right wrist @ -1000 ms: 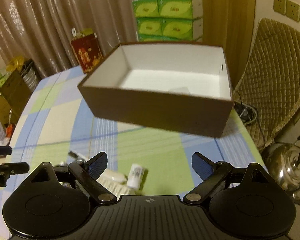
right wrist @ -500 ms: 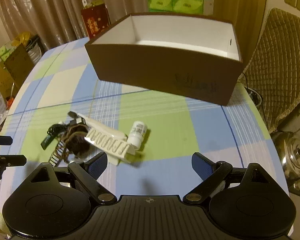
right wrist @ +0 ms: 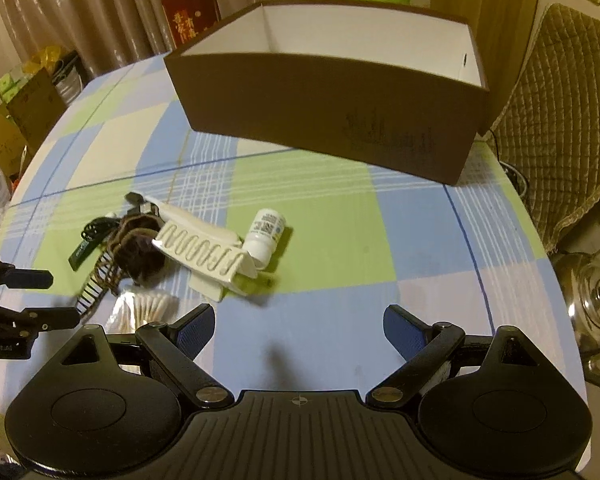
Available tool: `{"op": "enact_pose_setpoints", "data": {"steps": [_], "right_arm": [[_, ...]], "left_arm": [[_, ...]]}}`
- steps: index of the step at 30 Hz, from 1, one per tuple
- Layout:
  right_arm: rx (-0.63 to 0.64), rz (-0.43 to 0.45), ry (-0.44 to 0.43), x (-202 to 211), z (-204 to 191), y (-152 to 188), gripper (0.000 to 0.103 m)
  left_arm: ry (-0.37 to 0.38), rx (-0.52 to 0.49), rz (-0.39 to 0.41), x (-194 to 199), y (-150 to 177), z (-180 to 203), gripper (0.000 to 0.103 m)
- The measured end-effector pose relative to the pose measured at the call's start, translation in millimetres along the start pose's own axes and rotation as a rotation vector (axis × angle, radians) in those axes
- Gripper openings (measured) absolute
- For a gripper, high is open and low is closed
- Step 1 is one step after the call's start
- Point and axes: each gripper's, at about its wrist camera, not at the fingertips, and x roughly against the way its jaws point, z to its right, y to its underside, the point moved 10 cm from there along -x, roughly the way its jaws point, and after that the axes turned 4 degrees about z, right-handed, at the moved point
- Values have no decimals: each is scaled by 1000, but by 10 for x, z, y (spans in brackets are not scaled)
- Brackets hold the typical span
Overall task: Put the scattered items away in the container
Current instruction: 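Grasp the leopard-print strap with the left tool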
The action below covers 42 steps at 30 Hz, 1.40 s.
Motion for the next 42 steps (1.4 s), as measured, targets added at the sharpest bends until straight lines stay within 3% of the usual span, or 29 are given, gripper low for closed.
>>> {"op": "enact_pose_setpoints", "data": {"steps": [13, 26, 35, 42], "right_arm": [[12, -40, 11, -188, 109, 23, 89], [32, -49, 0, -193, 83, 26, 89], [42, -51, -5, -180, 62, 34, 89], [67, -53, -23, -192, 0, 26, 89]], "left_arm": [[7, 50, 26, -260, -130, 53, 58], [30, 103, 62, -417, -180, 60, 36], [34, 70, 42, -169, 44, -77, 34], [16, 117, 48, -132, 134, -141, 37]]}}
